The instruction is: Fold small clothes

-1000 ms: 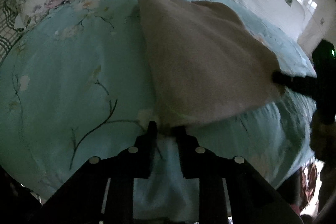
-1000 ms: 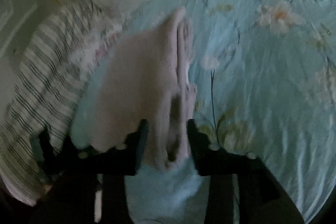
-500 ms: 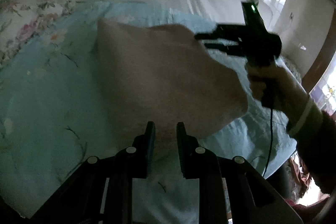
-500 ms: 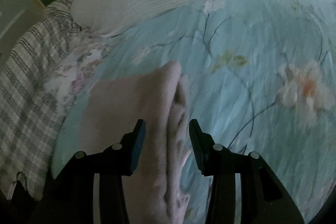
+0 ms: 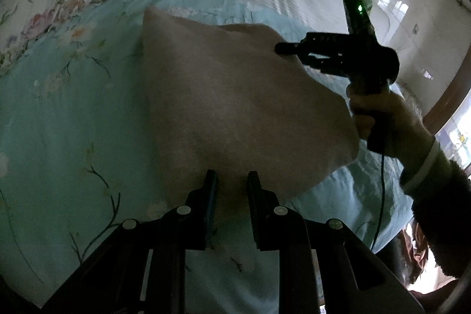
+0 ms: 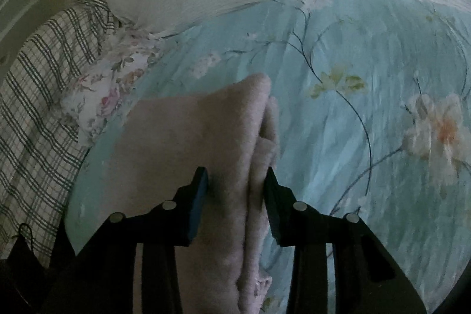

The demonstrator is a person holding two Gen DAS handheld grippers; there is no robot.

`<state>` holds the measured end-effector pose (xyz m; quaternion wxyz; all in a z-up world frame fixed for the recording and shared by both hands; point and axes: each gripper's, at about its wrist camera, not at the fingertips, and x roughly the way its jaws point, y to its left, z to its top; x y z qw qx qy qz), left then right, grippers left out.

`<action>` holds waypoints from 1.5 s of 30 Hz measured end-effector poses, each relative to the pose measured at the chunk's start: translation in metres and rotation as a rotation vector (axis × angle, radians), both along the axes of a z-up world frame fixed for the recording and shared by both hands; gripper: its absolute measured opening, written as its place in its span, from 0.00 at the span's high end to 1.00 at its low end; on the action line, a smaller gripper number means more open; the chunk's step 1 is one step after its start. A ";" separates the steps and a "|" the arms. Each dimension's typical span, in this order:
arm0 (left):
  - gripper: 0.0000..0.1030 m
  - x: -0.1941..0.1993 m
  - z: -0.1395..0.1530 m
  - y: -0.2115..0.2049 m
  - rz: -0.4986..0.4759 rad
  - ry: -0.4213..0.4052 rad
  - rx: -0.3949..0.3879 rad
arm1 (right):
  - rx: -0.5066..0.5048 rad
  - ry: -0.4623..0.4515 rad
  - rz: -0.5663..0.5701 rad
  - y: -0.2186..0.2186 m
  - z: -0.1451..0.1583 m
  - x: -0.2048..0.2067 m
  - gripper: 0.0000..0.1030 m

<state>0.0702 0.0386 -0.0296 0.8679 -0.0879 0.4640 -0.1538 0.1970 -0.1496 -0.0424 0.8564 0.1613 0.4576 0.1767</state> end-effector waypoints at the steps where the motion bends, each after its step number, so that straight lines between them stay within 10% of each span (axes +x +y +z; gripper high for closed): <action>1: 0.80 0.002 0.002 0.001 0.001 -0.005 0.001 | -0.017 -0.017 -0.003 0.002 0.003 0.000 0.62; 15: 0.80 0.022 0.001 0.003 0.018 -0.006 -0.001 | -0.007 -0.007 0.005 -0.010 -0.003 0.047 0.61; 16: 0.80 0.022 0.001 0.003 0.019 -0.007 0.000 | 0.006 0.005 0.022 -0.008 -0.004 0.052 0.66; 17: 0.80 0.023 0.001 0.003 0.018 -0.007 0.002 | 0.028 0.024 0.052 -0.005 -0.006 0.057 0.93; 24: 0.80 0.024 0.006 0.002 0.023 -0.023 -0.001 | 0.133 -0.146 0.048 -0.011 0.043 0.026 0.93; 31: 0.80 0.033 -0.009 0.000 0.025 0.013 -0.002 | 0.023 0.047 -0.043 -0.029 -0.017 0.041 0.89; 39: 0.80 0.038 0.006 0.003 0.041 -0.014 -0.024 | 0.112 -0.062 -0.049 -0.017 0.042 -0.005 0.84; 45: 0.75 0.069 0.013 0.009 0.123 -0.043 -0.038 | 0.113 0.047 -0.049 0.010 -0.006 -0.016 0.73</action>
